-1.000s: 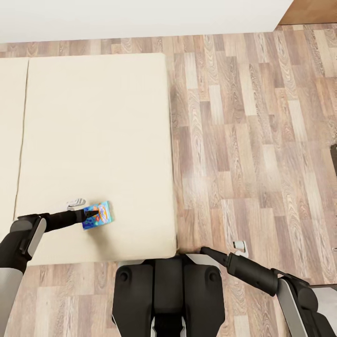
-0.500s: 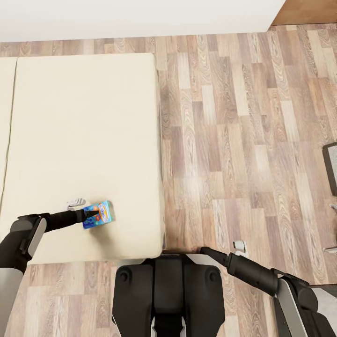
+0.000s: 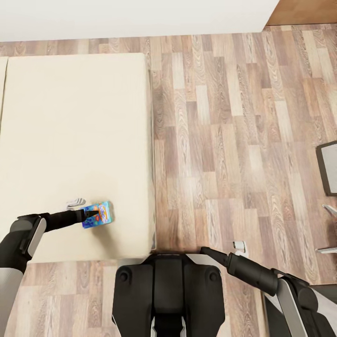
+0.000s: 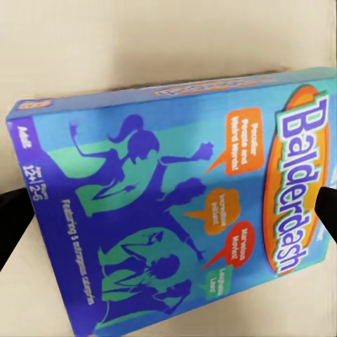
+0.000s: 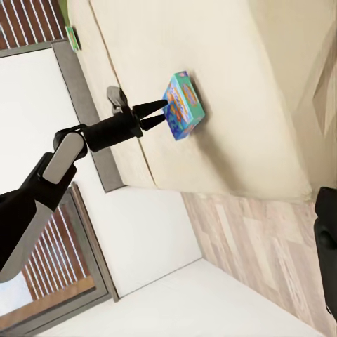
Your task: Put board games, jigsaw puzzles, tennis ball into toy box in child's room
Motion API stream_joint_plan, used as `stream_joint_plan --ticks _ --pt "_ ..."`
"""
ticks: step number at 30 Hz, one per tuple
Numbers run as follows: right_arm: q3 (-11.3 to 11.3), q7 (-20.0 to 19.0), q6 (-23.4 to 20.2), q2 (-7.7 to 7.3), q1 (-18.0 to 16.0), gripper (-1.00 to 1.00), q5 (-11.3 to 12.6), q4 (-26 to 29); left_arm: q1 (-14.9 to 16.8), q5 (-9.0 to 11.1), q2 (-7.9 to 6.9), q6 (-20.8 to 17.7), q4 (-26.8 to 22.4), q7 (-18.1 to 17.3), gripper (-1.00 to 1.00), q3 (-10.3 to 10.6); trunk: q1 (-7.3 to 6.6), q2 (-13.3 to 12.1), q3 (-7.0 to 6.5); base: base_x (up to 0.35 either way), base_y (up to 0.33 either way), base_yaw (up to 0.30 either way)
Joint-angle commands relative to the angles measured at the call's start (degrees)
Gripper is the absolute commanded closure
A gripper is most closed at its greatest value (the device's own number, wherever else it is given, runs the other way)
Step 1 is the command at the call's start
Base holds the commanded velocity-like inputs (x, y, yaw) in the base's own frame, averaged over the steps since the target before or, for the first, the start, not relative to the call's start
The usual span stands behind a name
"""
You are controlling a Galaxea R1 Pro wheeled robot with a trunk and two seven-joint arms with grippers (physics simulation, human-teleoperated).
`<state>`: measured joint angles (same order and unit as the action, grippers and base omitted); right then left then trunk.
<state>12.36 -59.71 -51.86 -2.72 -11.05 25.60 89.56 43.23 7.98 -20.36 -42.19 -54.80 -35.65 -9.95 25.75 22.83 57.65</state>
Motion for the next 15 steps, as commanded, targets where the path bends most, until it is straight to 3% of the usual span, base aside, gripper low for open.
stream_joint_plan --ticks 1,15 --pt "0.0 -0.1 -0.3 -0.01 0.0 -1.00 0.1 0.0 0.0 0.4 -0.01 -0.4 0.0 0.0 -1.00 -0.1 0.04 0.1 0.05 0.000 -0.181 0.000" --pt "0.0 -0.1 -0.2 0.02 0.0 -1.00 0.1 0.0 0.0 0.4 -0.03 -0.5 0.0 0.0 -1.00 -0.1 0.04 0.1 0.05 0.002 -0.137 0.000"
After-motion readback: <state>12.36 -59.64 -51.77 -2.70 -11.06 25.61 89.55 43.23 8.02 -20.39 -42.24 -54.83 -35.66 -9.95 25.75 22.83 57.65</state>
